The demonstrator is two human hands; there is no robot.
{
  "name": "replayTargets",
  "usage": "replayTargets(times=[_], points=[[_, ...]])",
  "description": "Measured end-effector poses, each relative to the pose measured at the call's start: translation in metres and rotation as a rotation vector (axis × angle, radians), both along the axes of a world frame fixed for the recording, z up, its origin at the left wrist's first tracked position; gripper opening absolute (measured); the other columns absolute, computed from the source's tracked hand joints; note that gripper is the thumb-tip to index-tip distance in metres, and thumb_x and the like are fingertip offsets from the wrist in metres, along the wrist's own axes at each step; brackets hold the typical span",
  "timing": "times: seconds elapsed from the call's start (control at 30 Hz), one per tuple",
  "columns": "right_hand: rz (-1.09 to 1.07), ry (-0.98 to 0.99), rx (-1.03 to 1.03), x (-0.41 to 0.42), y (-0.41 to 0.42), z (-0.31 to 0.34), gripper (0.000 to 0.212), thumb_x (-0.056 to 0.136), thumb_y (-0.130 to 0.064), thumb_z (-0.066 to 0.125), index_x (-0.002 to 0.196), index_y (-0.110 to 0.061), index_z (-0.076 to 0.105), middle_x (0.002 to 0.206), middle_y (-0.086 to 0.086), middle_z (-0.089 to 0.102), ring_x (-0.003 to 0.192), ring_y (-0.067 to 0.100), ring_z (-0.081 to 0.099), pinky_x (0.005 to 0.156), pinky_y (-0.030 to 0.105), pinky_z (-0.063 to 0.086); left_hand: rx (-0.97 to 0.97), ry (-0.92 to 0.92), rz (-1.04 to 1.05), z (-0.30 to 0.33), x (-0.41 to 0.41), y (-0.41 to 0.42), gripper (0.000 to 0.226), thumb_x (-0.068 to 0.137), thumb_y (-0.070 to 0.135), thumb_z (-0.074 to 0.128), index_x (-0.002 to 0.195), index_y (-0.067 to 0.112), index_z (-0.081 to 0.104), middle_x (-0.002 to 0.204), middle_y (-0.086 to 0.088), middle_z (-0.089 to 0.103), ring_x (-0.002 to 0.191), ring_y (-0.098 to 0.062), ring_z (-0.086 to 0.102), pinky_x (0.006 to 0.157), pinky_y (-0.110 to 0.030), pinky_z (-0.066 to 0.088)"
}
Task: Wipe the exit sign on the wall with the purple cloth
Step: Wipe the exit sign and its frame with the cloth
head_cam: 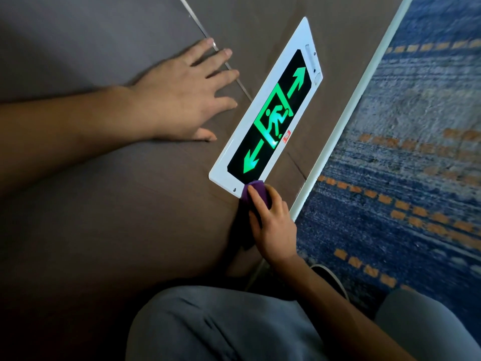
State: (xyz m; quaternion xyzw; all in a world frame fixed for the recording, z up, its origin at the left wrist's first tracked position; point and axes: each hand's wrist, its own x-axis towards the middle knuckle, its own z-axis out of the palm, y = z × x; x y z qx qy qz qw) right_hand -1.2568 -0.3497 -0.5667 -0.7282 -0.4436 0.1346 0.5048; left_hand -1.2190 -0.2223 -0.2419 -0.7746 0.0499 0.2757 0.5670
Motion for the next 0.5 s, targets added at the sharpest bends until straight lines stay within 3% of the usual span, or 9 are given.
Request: replayTargets(times=[0.17, 0.37, 0.5], points=[[0.029, 0.073, -0.05, 0.008, -0.008, -0.006, 0.054, 0.097, -0.035, 0.058, 0.15, -0.038, 0.047, 0.151, 0.005, 0.046, 0.121, 0.029, 0.056, 0.073, 0.043, 0.06, -0.004, 0.008, -0.01, -0.003, -0.001, 0.002, 0.079, 0.091, 0.074, 0.034, 0.154, 0.027, 0.038, 0.166, -0.021, 0.024, 0.155, -0.044, 0.016, 0.126, -0.057, 0.014], [-0.106, 0.301, 0.049, 0.036, 0.01, 0.016, 0.059, 0.092, -0.041, 0.057, 0.148, -0.044, 0.039, 0.148, -0.009, 0.045, 0.118, 0.018, 0.059, 0.078, 0.027, 0.045, -0.016, -0.004, -0.011, -0.004, -0.001, 0.004, 0.079, 0.09, 0.074, 0.037, 0.153, 0.026, 0.04, 0.165, -0.022, 0.025, 0.155, -0.044, 0.017, 0.125, -0.058, 0.014], [-0.128, 0.307, -0.016, 0.036, 0.027, 0.02, 0.063, 0.095, -0.045, 0.051, 0.154, -0.04, 0.029, 0.154, -0.005, 0.042, 0.12, 0.025, 0.06, 0.079, 0.032, 0.048, -0.022, 0.0, -0.002, -0.004, -0.002, 0.006, 0.079, 0.09, 0.074, 0.037, 0.152, 0.025, 0.041, 0.165, -0.022, 0.026, 0.155, -0.044, 0.017, 0.125, -0.058, 0.014]])
